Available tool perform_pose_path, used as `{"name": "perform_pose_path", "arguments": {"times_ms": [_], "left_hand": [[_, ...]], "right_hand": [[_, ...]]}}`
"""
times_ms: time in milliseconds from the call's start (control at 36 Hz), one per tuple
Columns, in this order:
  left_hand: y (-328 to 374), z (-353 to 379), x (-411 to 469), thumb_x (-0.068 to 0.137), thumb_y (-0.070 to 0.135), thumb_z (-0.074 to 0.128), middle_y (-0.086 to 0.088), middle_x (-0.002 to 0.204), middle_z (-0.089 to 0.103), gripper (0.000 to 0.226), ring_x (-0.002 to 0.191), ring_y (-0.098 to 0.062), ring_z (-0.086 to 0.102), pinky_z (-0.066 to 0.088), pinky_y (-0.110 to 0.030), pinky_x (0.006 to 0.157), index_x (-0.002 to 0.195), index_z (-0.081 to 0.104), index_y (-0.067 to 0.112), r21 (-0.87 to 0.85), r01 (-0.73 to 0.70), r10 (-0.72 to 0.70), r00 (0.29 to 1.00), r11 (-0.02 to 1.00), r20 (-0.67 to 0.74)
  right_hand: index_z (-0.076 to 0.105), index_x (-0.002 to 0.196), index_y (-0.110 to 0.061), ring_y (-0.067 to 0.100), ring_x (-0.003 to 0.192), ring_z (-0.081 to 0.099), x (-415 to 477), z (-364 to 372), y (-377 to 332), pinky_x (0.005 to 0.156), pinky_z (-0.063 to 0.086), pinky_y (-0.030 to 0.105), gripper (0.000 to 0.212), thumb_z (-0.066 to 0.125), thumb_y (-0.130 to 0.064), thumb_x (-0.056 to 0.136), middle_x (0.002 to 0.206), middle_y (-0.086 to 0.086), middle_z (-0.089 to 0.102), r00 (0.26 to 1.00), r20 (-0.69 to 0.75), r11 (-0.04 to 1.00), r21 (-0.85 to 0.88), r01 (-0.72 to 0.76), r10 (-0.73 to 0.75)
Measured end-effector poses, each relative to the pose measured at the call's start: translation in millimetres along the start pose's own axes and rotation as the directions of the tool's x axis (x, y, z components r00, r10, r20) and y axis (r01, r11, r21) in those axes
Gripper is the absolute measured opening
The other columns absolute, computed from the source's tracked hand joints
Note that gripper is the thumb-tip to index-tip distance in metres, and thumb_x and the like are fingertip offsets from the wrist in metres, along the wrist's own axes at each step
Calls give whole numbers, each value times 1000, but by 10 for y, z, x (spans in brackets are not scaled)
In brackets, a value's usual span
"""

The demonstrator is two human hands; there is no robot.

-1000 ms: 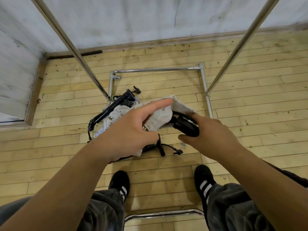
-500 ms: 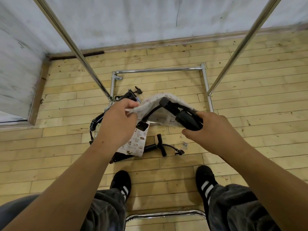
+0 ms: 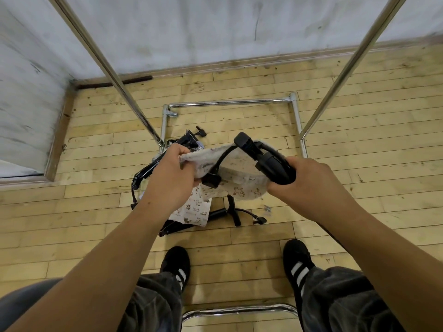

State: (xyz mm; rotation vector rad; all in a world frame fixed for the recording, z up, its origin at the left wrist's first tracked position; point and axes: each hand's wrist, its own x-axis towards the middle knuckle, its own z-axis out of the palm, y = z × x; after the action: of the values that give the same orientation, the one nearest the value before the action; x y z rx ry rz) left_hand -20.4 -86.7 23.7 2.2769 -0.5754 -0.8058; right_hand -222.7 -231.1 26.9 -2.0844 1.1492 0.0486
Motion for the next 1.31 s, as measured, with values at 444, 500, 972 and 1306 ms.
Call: {"name": "perform_pose_path", "arguments": {"times_ms": [444,500,972,1306], "left_hand": [[151,9,-110,106,3,48,-22,105,70,21,75,-30,78,59,-22,49,123,58,8,-543,408,-240,904,734,355],[169,0,-118,105,1,47,-28,109,70,17,77,-32,78,59,-23,49,118,56,9,-593,448,-252,887,669,387],[105,2,-119,106,25,52,-6,79,76,22,59,-18,70,51,-27,50,124,61,16,-265,303,-199,913,915,355],[128,-1,-95,105,33,55,-13,83,74,22,60,-15,67,53,-28,57,116,62,15,-390,165,-84,972,906,217]], "right_hand": [[60,121,-40,9,73,60,15,7,40,60,50,31,32,67,-38,90,85,-14,62,987,-154,979,-203,21,-53],[59,122,-40,12,75,61,18,-3,59,61,47,30,32,66,-37,91,88,-14,62,982,-182,971,-237,13,-58],[58,123,-36,18,80,62,63,7,96,65,52,36,31,65,-42,93,94,-11,63,981,-196,968,-243,-60,12],[55,117,-33,17,78,59,-10,34,107,62,45,32,29,68,-41,93,94,-13,57,995,-77,883,-469,12,-55]]}}
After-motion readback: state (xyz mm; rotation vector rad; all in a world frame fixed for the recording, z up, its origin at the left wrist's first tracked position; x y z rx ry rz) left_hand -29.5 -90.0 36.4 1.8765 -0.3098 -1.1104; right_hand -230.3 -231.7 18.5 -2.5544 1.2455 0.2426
